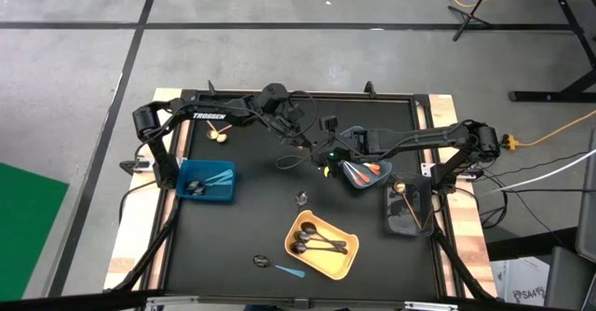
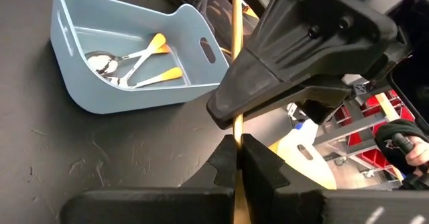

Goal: Sort silverware by color (type)
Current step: Put the gold spoon into the black bin

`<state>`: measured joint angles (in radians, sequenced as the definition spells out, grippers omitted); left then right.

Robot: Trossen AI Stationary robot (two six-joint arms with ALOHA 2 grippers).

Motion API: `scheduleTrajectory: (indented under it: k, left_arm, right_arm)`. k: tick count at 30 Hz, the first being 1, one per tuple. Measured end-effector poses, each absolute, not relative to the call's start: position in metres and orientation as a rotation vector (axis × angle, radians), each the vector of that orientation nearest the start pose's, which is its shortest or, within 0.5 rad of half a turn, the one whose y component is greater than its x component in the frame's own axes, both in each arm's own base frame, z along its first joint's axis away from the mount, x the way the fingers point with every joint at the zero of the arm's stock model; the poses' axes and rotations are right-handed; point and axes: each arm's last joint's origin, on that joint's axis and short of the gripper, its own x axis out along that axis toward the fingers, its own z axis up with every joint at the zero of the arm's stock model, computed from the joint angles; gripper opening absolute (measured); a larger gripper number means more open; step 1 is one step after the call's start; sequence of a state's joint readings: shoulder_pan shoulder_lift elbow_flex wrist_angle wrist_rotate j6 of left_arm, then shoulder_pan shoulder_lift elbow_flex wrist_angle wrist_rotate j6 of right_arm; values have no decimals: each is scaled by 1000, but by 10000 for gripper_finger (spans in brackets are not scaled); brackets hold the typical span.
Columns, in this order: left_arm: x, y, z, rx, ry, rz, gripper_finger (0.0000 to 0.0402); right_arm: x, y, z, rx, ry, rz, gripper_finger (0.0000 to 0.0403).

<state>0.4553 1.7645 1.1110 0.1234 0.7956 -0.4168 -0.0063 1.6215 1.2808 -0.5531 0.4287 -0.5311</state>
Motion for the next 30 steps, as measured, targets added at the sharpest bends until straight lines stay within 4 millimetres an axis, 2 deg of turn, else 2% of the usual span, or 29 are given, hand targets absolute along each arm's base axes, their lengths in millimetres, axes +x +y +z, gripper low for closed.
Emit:
scheduleTrajectory:
  k: [11,20,25,30]
  left_arm:
    - [350,145,217,-712,502,-230,10]
    - [354,137,217,-695,506,-212,68]
    - [356,134,217,-673,501,-178,83]
    - [356,134,216,-664,505,-132,84]
  right_arm:
    - [343,-14,268,-664,978,-169,5]
    - [337,-13,266,-564,1017,-166,4]
    - [321,-12,272,-446,1075,-192,3]
    - [291,-4,286,-212,1153,-249,2]
